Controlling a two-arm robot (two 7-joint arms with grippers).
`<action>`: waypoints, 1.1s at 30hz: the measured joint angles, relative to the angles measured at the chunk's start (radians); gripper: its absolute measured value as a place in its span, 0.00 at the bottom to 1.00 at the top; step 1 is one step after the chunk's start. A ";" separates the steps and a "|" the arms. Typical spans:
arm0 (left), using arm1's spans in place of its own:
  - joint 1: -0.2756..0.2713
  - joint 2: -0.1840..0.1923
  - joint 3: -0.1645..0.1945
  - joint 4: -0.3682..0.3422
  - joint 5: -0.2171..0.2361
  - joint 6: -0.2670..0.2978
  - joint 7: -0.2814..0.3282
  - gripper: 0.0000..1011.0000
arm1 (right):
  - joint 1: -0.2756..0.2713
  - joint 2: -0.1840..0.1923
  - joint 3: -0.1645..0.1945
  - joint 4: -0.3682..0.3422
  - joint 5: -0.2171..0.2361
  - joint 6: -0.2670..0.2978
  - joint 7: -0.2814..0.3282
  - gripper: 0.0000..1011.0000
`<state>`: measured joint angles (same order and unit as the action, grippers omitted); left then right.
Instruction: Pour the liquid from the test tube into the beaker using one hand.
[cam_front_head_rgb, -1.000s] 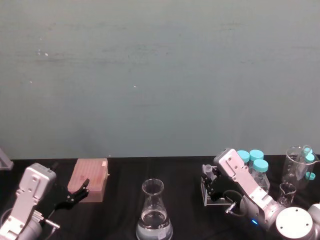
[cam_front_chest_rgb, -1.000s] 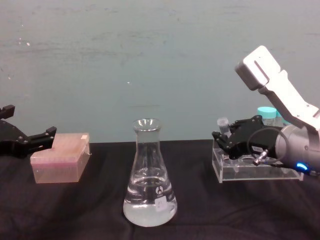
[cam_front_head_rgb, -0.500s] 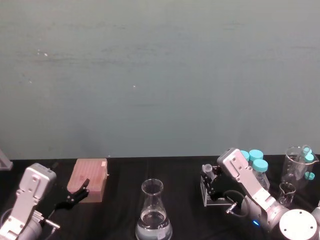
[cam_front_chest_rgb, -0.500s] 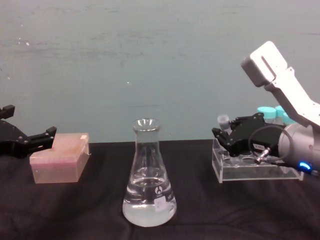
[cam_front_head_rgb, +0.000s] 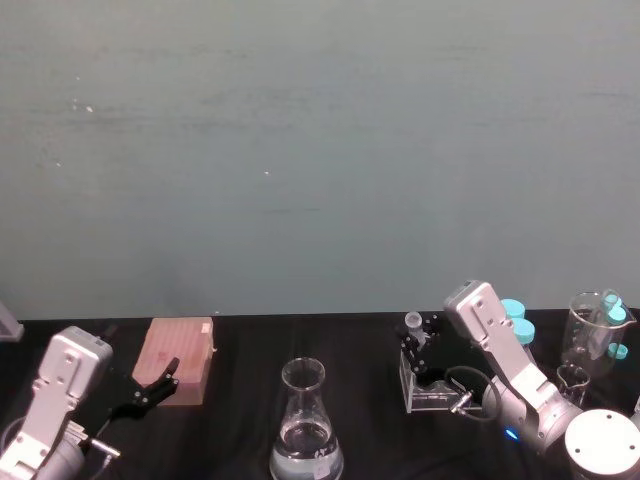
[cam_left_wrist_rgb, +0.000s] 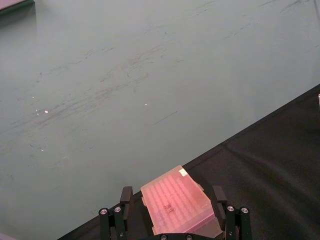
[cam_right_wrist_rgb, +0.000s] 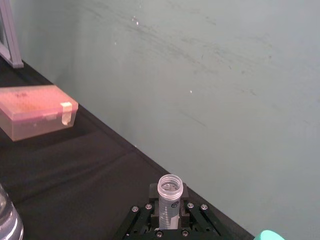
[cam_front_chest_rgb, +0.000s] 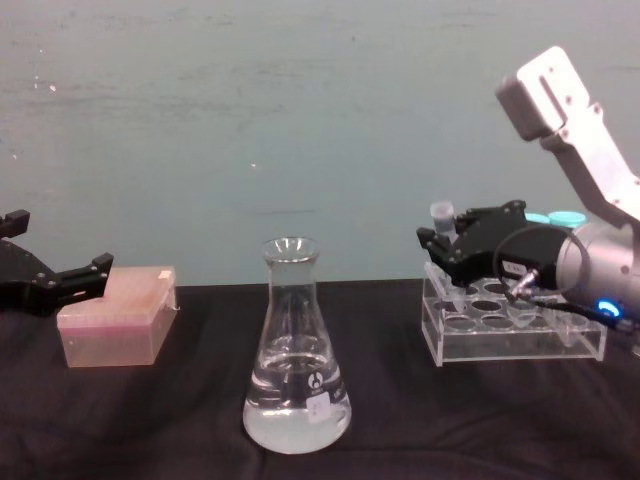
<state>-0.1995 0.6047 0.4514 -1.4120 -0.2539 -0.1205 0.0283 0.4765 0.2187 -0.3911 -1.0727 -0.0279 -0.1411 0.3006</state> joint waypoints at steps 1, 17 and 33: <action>0.000 0.000 0.000 0.000 0.000 0.000 0.000 0.99 | 0.000 -0.001 0.002 -0.003 0.002 0.001 0.002 0.21; 0.000 0.000 0.000 0.000 0.000 0.000 0.000 0.99 | -0.017 0.015 0.047 -0.179 0.066 0.063 0.057 0.21; 0.000 0.000 0.000 0.000 0.000 0.000 0.000 0.99 | 0.039 0.040 -0.073 -0.199 -0.080 -0.069 0.063 0.21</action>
<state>-0.1995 0.6047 0.4514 -1.4120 -0.2539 -0.1206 0.0283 0.5158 0.2583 -0.4644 -1.2714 -0.1076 -0.2102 0.3641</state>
